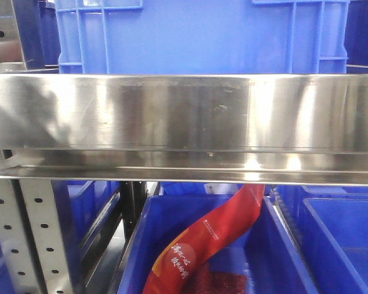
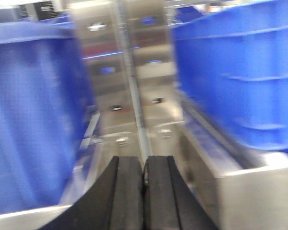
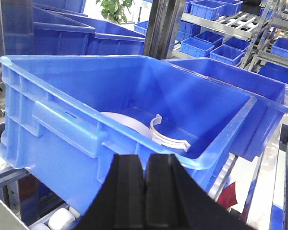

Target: Grab PVC pipe and place in blue bin

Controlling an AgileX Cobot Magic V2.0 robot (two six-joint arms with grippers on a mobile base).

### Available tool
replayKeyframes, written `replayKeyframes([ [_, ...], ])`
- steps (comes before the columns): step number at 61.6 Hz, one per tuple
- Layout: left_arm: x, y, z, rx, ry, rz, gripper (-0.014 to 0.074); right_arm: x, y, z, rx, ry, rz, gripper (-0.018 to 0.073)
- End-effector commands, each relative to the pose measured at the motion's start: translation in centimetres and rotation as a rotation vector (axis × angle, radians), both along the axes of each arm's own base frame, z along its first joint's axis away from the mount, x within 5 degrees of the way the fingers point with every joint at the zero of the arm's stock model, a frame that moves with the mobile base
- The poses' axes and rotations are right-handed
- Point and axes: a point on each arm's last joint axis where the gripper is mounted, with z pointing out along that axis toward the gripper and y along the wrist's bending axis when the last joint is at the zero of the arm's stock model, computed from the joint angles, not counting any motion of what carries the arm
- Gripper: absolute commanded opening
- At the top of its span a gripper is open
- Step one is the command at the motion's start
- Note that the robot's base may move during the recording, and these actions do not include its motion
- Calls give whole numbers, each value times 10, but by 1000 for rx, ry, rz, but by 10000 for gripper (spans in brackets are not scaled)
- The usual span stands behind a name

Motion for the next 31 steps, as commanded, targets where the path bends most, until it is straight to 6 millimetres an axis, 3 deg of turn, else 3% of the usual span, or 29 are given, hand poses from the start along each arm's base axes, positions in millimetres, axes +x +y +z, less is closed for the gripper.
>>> replayKeyframes([
  [1, 0, 3, 2, -21, -28, 37, -111, -1, -2, 2, 3, -17, -13, -163],
  [31, 0, 5, -16, -70, 13, 57, -111, -1, -2, 2, 3, -17, -13, -163],
])
